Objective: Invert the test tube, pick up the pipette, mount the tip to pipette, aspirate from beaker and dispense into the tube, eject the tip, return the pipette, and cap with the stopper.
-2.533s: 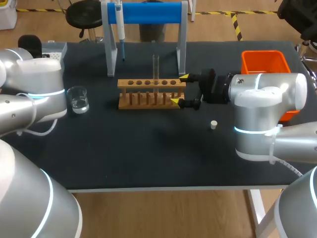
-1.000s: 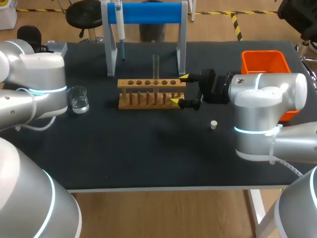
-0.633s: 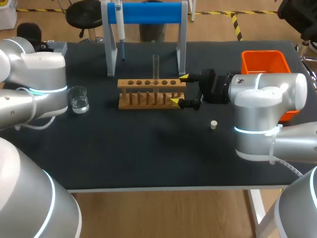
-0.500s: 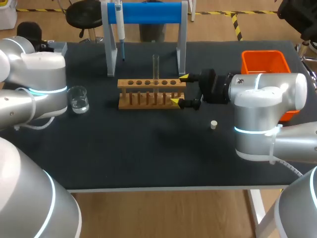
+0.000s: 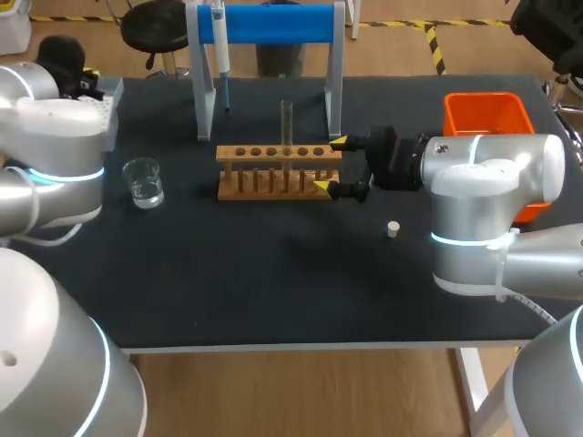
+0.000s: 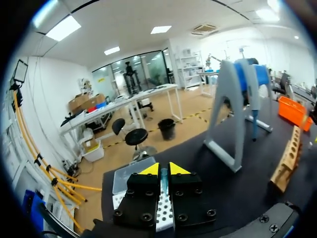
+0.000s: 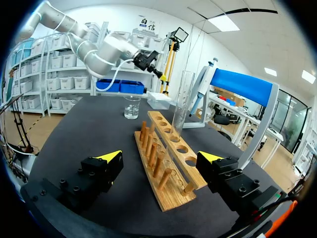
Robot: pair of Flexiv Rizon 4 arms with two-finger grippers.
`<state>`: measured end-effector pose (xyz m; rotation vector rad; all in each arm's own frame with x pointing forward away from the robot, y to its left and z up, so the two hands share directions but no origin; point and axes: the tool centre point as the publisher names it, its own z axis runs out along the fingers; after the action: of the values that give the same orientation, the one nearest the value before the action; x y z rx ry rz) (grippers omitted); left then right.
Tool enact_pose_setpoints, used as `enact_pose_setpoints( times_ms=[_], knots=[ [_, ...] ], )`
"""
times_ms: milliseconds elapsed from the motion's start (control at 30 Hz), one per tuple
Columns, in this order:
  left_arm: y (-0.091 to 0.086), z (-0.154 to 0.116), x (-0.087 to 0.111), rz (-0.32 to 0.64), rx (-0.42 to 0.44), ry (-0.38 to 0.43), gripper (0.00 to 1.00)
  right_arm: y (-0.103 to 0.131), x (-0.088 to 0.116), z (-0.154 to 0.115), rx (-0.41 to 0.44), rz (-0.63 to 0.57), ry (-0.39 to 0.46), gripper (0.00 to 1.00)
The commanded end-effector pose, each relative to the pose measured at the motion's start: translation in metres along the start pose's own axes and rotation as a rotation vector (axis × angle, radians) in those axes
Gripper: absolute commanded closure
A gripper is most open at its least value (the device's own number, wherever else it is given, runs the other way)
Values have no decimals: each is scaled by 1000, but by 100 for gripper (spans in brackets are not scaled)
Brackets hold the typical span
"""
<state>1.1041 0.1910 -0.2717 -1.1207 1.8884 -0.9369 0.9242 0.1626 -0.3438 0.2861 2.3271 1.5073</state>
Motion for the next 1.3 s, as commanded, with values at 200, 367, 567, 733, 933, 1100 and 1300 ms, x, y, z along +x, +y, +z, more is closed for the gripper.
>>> enact_pose_setpoints(
  times_ms=[200, 367, 567, 733, 933, 1100, 1300],
  knots=[
    [-1, -35, -4, 50, 13, 237, 100, 0, 1, 0, 1, 0, -3, 0],
    [-1, -35, -4, 50, 13, 237, 100, 0, 1, 0, 1, 0, -3, 0],
    [-1, -35, -4, 50, 13, 237, 100, 0, 1, 0, 1, 0, -3, 0],
    [-8, -59, 14, 121, 9, 317, 100, 0, 1, 0, 1, 0, -3, 0],
    [-19, -101, 50, 199, -15, 420, 100, 0, 1, 0, 1, 0, -3, 0],
    [-36, -124, 88, 278, -22, 540, 100, 0, 1, 0, 1, 0, -3, 0],
    [-55, -143, 130, 333, -10, 706, 100, 0, 1, 0, 1, 0, -3, 0]
  ],
)
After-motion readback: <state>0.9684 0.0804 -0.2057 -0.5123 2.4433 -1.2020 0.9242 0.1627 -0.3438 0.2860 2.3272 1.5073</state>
